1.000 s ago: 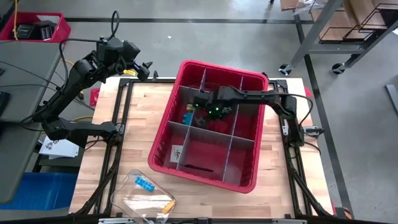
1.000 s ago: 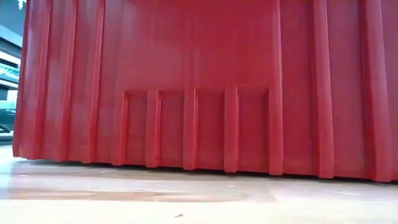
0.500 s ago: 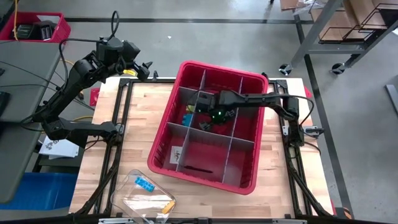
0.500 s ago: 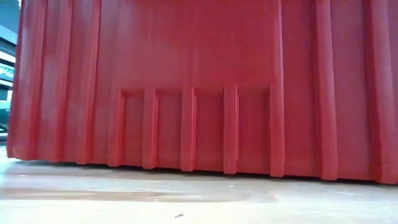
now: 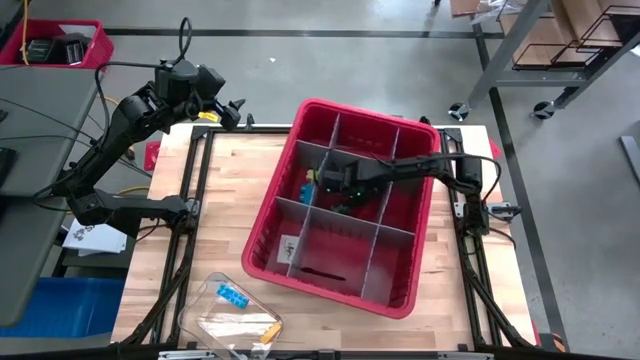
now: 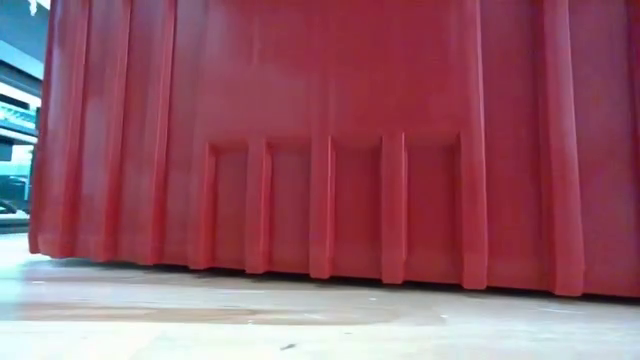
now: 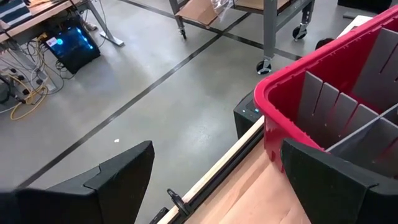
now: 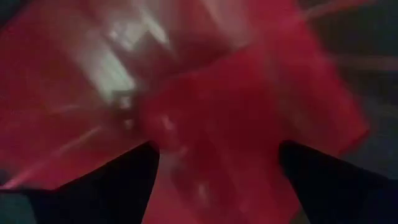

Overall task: Sort blocks
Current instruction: Move the orange block

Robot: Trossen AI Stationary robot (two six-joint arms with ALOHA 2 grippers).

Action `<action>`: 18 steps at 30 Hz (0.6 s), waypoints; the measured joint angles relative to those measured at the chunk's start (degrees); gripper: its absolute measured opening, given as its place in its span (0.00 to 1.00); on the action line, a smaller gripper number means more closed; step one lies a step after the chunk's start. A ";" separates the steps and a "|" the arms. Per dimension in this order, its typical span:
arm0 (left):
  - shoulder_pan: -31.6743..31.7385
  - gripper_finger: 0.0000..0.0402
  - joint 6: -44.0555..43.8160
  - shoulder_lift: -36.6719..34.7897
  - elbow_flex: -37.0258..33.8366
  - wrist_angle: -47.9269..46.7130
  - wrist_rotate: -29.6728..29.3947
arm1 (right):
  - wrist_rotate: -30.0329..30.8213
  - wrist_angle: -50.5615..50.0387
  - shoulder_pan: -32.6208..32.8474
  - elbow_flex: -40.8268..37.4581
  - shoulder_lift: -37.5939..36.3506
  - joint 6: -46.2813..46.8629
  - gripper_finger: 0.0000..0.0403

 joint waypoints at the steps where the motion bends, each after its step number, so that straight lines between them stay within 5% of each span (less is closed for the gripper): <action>1: 0.00 0.86 0.00 0.00 0.00 -0.03 0.00 | 0.96 0.00 -0.17 -0.19 0.18 -1.27 0.82; 7: 0.00 0.86 0.01 0.00 0.00 -0.01 -0.46 | -3.04 0.36 -0.83 0.10 3.39 -9.82 0.82; 14: -0.02 0.86 0.02 -0.02 -0.02 -0.01 -2.19 | -4.38 0.47 -1.44 0.13 5.21 -8.37 0.82; 18: -0.02 0.86 0.00 0.02 -0.02 0.03 -2.77 | -3.12 -0.06 -1.58 0.13 5.28 -8.39 0.72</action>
